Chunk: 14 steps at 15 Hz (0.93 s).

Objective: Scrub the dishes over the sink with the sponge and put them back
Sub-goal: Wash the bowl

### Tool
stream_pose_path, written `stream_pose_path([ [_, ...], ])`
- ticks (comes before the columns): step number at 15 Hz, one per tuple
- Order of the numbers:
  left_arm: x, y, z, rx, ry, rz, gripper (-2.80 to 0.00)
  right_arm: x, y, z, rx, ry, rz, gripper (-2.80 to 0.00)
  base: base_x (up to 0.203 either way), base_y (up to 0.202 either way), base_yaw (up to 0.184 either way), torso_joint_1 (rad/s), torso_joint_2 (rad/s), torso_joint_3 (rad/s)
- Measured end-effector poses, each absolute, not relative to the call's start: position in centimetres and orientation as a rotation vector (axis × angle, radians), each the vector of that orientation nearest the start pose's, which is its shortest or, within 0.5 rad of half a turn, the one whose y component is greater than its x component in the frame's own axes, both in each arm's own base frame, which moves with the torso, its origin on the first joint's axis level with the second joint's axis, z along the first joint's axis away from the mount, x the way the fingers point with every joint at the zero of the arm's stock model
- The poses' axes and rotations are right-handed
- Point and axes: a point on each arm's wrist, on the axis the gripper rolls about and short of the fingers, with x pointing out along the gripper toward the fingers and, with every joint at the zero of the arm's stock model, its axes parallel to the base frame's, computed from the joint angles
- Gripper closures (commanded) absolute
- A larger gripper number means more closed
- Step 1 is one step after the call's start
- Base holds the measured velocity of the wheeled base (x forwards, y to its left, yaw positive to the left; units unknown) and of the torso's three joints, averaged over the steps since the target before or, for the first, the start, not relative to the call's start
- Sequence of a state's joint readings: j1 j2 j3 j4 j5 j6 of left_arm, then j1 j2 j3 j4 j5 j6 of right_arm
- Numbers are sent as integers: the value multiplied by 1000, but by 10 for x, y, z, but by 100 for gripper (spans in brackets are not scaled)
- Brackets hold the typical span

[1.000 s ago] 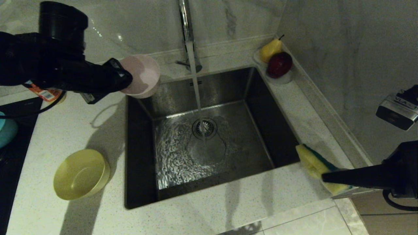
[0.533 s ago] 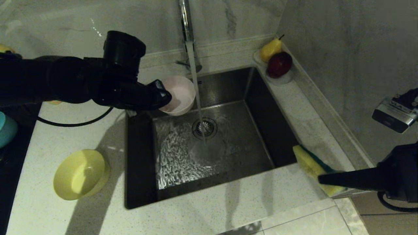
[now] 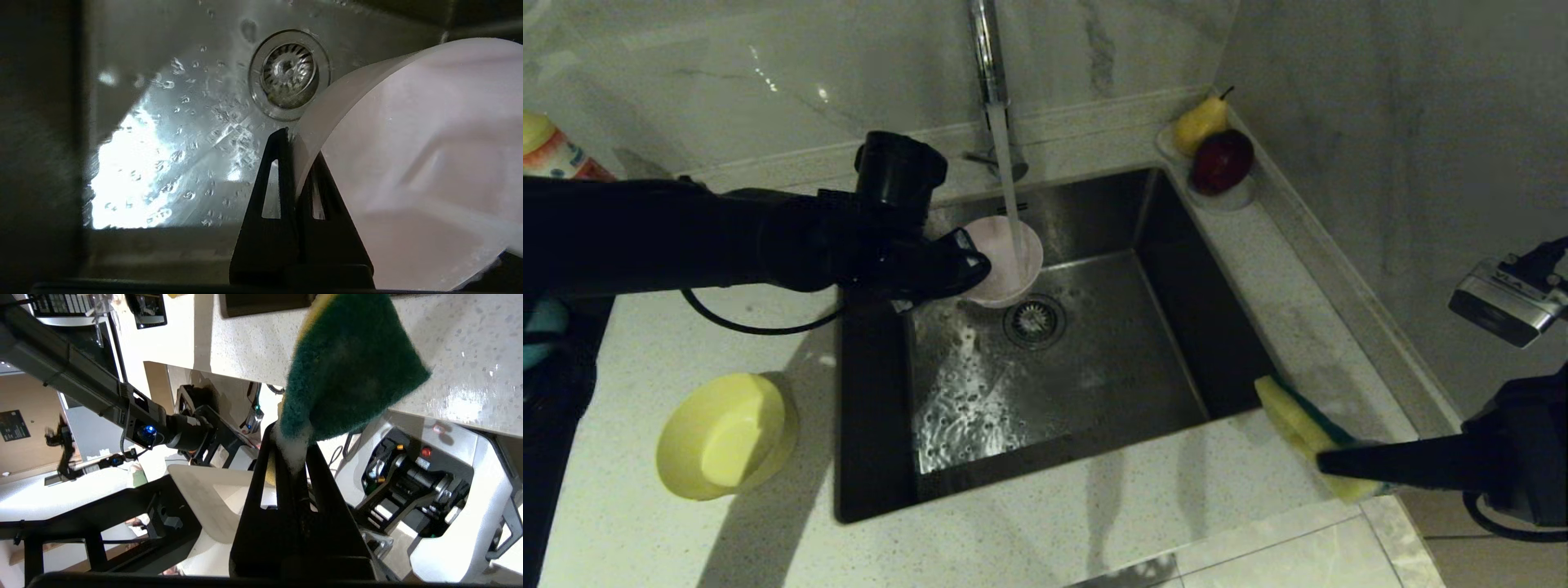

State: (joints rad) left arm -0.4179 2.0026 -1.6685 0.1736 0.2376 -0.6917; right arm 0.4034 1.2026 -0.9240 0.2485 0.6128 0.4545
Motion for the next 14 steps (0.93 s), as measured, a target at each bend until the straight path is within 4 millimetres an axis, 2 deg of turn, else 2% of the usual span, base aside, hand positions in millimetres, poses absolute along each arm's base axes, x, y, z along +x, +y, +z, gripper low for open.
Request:
stream_pose_path([
  [7,378,-165,220,-504,557,6,0,150,78,252,463,767,852,0,0,0,0,0,0,0],
  [11,371,-168,217,-495,565,21,0,147,76,251,465,764,848,0,0,0,0,0,0,0],
  [14,361,-159,222,-454,474,132,0,144,74,245,468,780,841,0,0,0,0,0,0,0],
])
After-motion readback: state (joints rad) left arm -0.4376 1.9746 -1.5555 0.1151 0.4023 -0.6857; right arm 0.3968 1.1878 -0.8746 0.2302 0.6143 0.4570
